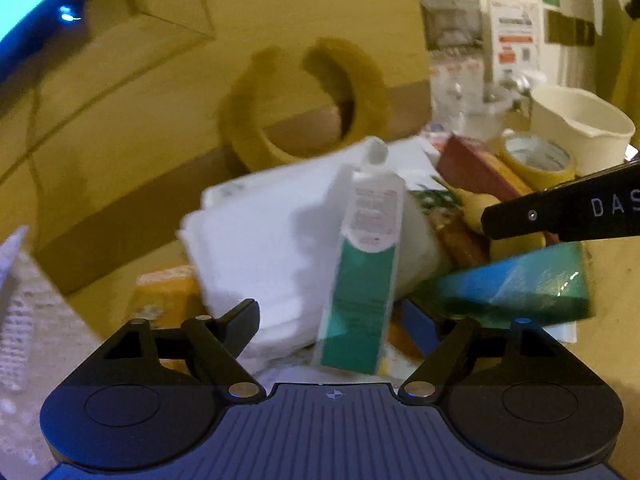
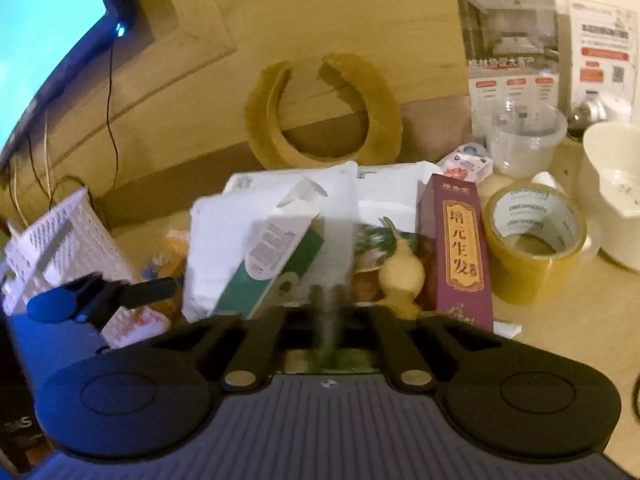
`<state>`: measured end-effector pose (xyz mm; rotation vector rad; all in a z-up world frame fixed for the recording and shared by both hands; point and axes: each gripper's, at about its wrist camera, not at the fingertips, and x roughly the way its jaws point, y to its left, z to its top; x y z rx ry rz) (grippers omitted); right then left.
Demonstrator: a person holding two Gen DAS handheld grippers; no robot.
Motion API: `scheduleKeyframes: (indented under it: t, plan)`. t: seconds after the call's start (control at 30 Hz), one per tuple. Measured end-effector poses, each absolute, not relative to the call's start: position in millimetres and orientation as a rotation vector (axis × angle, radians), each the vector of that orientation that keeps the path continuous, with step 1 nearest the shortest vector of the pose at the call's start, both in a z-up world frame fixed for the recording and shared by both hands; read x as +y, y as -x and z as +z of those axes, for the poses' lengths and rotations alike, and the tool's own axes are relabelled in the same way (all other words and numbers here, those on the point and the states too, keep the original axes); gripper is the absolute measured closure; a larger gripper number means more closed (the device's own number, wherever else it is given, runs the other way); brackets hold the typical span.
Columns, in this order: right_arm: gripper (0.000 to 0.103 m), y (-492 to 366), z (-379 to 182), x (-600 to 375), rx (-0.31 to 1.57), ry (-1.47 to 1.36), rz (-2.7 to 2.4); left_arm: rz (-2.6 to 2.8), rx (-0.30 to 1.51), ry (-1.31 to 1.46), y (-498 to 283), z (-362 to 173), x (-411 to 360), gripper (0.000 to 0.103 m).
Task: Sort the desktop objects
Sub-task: 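Grasp the green-and-white box with the left tool while the right tool grasps the green box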
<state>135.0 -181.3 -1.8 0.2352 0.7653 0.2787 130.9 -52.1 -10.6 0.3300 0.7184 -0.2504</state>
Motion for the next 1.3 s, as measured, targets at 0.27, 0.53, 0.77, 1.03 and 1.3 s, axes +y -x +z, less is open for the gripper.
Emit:
scheduleKeyframes:
  t: [0.27, 0.53, 0.77, 1.03, 1.3]
  plan:
    - [0.087, -133.5, -14.9, -186.5, 0.84, -0.229, 0.359, -0.219, 0.743, -0.45, -153.9, -36.8, -56.6, 0.027]
    - [0.019, -111.0, -24.4, -157.0, 0.88, -0.053, 0.431, -0.165, 0.737, -0.354, -159.5, -24.5, -29.4, 0.067]
    - [0.025, -109.6, -34.9, -130.5, 0.911, -0.076, 0.4, -0.192, 0.739, -0.337, -162.7, -21.4, -22.9, 0.066]
    - [0.028, -129.6, -55.0, -128.5, 0.934, -0.186, 0.31, -0.22, 0.742, -0.322, -167.0, -18.0, -19.2, 0.065]
    - [0.059, -130.2, -56.0, -148.4, 0.948, -0.276, 0.258, -0.22, 0.704, -0.238, -162.5, -5.9, -10.9, 0.068]
